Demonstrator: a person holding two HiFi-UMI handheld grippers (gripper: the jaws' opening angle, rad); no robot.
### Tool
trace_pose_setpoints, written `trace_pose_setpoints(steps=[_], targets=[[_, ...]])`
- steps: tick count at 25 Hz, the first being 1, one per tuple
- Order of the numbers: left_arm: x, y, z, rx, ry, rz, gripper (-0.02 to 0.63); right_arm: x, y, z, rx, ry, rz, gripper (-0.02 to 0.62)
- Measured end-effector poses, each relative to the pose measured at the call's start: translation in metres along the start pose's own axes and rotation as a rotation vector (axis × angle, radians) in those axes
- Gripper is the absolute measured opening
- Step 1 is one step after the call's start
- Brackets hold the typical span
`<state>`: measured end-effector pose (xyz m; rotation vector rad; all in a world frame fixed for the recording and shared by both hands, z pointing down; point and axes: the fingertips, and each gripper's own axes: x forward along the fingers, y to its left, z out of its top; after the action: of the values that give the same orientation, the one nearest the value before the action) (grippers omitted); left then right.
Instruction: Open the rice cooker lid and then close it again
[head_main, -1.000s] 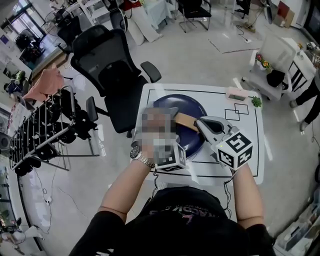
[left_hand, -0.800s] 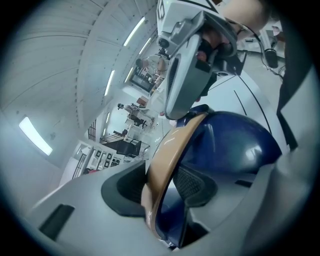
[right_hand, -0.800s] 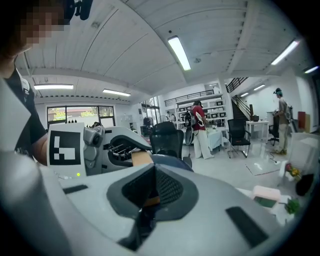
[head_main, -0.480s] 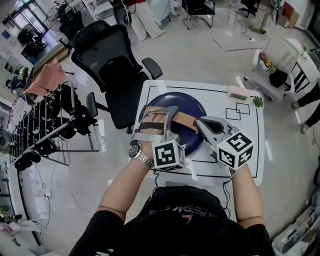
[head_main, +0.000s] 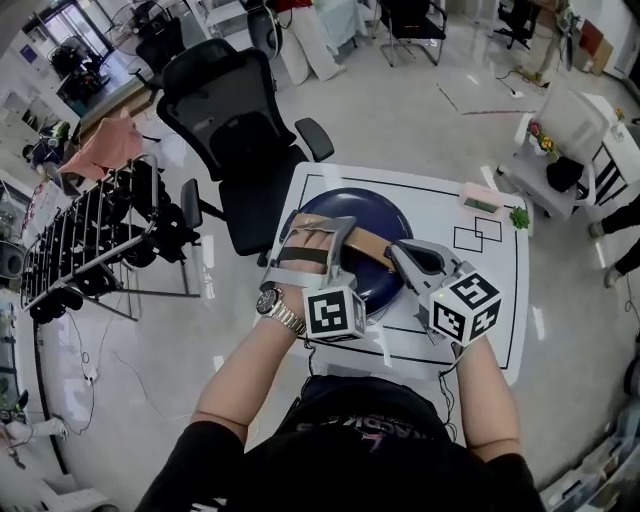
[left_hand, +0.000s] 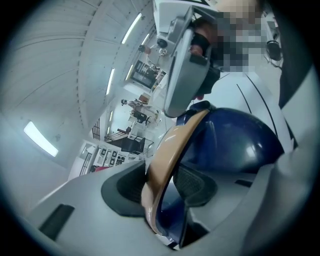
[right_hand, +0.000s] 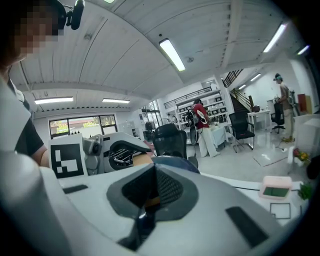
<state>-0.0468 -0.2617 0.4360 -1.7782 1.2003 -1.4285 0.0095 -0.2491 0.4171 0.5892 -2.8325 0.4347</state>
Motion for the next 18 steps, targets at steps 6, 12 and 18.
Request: trace_pose_setpoints(steps=[6,12,18], targets=[[-0.015,0.002,-0.006,-0.124,0.032,0.069,0.18,-0.007,0.001,0.001,-0.024,-0.042,0.03,0.002],[-0.06,0.005,-0.02,-0.51,-0.018,0.095,0.158,-0.015,0.005,0.02,-0.016,-0.114,0.069,0.002],[-0.112,0.017,-0.045,-0.818,-0.111,0.188,0.014,-0.011,0.037,0.039,-0.05,-0.159,0.106,0.002]])
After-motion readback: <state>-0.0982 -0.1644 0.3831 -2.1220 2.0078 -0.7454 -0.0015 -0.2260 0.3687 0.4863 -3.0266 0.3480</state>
